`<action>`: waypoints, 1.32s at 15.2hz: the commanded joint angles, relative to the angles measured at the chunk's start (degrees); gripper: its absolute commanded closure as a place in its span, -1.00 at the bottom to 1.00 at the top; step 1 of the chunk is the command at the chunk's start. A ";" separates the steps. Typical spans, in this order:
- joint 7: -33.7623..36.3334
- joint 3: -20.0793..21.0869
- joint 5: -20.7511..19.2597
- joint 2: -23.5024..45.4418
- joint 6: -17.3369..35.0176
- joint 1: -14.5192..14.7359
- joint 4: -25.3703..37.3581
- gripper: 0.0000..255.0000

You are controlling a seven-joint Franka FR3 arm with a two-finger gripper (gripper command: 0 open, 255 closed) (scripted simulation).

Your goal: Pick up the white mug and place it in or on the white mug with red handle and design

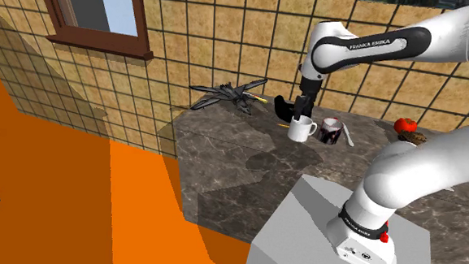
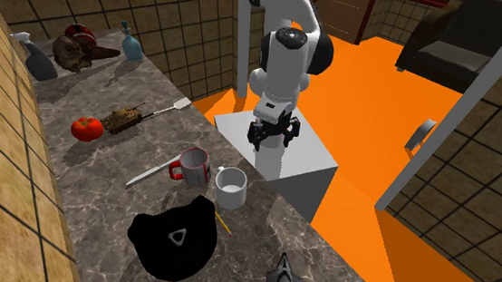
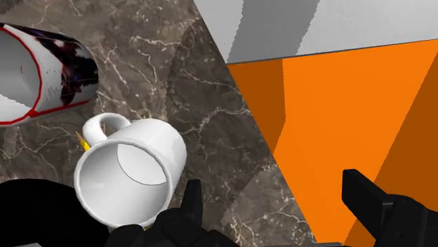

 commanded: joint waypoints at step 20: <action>-11.27 -11.76 1.32 20.18 23.05 -0.61 -1.10 -1.00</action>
